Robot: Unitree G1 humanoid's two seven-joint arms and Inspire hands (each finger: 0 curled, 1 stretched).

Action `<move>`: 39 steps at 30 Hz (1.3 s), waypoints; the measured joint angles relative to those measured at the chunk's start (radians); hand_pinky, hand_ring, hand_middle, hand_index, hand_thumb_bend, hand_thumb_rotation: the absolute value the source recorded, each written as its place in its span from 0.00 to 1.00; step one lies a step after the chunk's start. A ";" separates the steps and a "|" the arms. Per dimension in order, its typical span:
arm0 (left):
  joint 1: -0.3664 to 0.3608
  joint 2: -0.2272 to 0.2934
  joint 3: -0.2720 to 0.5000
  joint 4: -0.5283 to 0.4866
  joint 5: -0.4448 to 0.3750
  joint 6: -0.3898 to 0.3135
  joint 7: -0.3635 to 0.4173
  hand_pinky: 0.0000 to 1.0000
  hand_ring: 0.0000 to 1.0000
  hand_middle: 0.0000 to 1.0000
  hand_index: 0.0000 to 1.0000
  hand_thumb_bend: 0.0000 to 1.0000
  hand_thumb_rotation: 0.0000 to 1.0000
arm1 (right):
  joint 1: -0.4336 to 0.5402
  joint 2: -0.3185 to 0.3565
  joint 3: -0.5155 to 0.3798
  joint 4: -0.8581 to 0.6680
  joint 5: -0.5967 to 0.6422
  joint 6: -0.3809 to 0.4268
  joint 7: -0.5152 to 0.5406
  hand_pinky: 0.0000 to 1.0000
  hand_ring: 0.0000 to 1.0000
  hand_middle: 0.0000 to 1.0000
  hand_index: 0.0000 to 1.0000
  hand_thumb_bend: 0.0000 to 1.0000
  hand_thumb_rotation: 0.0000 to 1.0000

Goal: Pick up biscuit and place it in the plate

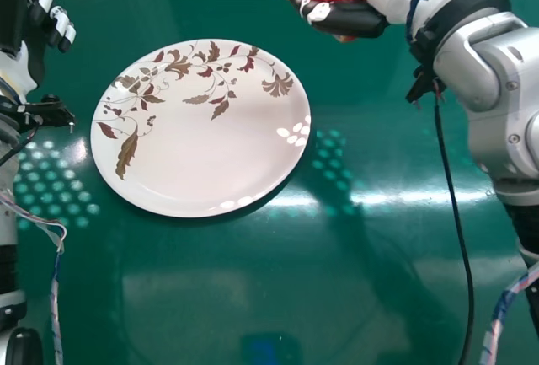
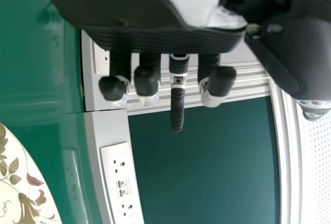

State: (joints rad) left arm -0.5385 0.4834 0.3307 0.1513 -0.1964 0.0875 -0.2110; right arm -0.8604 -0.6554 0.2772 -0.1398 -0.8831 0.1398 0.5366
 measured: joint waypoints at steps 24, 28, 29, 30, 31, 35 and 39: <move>-0.031 0.005 -0.004 0.014 0.029 0.000 -0.011 0.00 0.00 0.70 0.00 1.00 1.00 | 0.096 0.102 0.125 0.005 0.097 -0.307 0.076 0.28 0.41 0.51 0.52 0.49 0.00; -0.032 0.005 -0.005 0.014 0.029 0.001 -0.013 0.00 0.00 0.68 0.00 1.00 1.00 | 0.121 0.095 0.124 0.002 0.097 -0.313 0.094 0.29 0.41 0.52 0.51 0.49 0.00; -0.032 0.005 -0.005 0.014 0.028 0.001 -0.016 0.00 0.00 0.65 0.00 1.00 1.00 | 0.124 0.095 0.123 0.002 0.097 -0.313 0.096 0.28 0.42 0.53 0.52 0.49 0.00; -0.032 0.005 -0.005 0.014 0.028 0.001 -0.018 0.00 0.00 0.64 0.00 1.00 1.00 | 0.126 0.095 0.122 0.002 0.097 -0.313 0.096 0.29 0.42 0.53 0.52 0.49 0.00; -0.032 0.005 -0.005 0.015 0.028 0.001 -0.019 0.00 0.00 0.60 0.00 1.00 1.00 | 0.127 0.095 0.121 0.003 0.097 -0.313 0.096 0.29 0.41 0.52 0.52 0.49 0.00; -0.033 0.005 -0.005 0.019 0.028 0.001 -0.021 0.00 0.00 0.59 0.00 1.00 1.00 | 0.127 0.095 0.113 0.008 0.095 -0.318 0.087 0.28 0.42 0.54 0.52 0.49 0.00; -0.033 0.005 -0.006 0.019 0.029 0.000 -0.020 0.00 0.00 0.65 0.00 1.00 1.00 | 0.125 0.093 0.098 0.047 0.083 -0.367 0.006 0.27 0.42 0.56 0.51 0.49 0.00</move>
State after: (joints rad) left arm -0.5717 0.4888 0.3249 0.1708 -0.1674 0.0878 -0.2314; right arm -0.7354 -0.5623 0.3751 -0.0931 -0.8003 -0.2275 0.5424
